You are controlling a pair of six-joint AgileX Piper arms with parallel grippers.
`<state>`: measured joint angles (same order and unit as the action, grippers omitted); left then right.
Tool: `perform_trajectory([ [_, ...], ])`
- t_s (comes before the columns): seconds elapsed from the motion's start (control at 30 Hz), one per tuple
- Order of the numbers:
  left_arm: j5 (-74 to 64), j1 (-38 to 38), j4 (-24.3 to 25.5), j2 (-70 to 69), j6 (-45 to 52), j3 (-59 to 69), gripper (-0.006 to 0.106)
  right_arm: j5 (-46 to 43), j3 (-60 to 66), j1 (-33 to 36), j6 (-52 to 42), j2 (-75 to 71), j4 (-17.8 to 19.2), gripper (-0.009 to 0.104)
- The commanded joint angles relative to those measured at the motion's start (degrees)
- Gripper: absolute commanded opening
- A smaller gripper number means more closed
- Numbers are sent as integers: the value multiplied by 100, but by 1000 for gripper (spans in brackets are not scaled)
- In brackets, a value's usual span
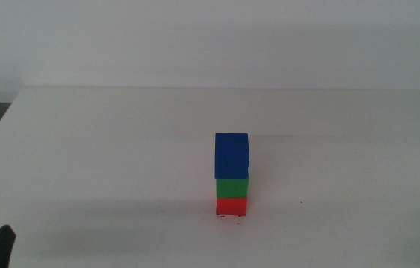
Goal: Stack red cubes first, then green, then blue cubes in a specific spot.
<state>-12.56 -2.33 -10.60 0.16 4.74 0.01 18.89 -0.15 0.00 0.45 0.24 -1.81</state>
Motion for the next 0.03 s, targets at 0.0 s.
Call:
perform_trajectory([
  [0.0,98,4,6,-16,-4,-1,94,-88,15,-31,-45,-24,43,93],
])
